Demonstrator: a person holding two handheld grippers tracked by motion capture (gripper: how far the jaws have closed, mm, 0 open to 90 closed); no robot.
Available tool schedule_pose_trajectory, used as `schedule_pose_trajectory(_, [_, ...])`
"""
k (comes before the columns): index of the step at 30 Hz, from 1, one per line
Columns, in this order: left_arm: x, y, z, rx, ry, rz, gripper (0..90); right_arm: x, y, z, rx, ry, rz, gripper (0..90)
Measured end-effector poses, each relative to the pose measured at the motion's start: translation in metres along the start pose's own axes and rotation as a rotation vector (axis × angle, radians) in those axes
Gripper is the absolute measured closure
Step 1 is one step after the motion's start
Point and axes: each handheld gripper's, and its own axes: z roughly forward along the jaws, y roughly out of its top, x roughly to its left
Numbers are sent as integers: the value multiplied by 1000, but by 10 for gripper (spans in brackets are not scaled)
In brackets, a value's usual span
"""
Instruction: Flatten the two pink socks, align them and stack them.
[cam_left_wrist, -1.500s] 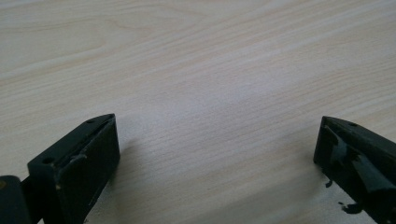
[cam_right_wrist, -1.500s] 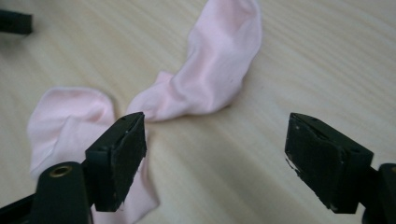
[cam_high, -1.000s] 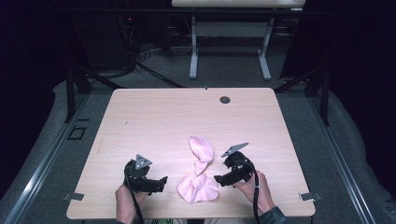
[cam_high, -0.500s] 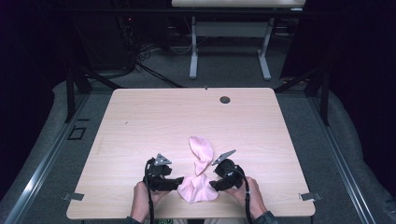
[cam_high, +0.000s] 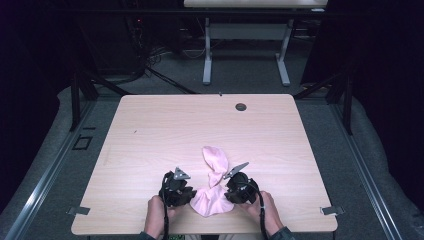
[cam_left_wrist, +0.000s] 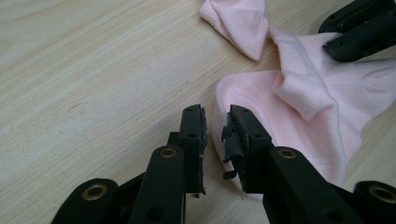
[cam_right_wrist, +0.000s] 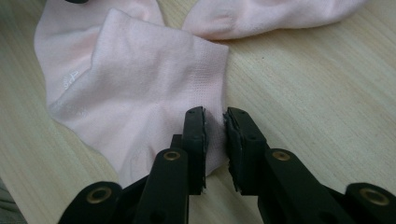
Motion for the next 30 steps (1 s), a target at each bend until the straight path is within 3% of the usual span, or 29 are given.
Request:
schedule_pose_trajectory(5, [-1,-2,2,8,3,14,878,-1,-2,1,-25,22,16,836])
schedule_pose_trajectory(8, [-1,-4,2,-4,10,14,886,-2,-3,0,-24,23,24,840])
schedule_pose_trajectory(13, [5,-11,-7,-59,18,-35,894,-2,-7,-10,-77,34,47,838])
schedule_pose_trajectory(20, [7,-19,-19,-79,33,-69,894,-7,-17,-29,-117,20,78,837])
schedule_pose_trajectory(22, [4,-24,-23,-91,18,-102,894,-10,-23,-36,-132,13,110,836])
schedule_pose_trajectory(30, [-9,-30,-23,-86,16,-77,894,-11,-34,-34,-110,4,114,828])
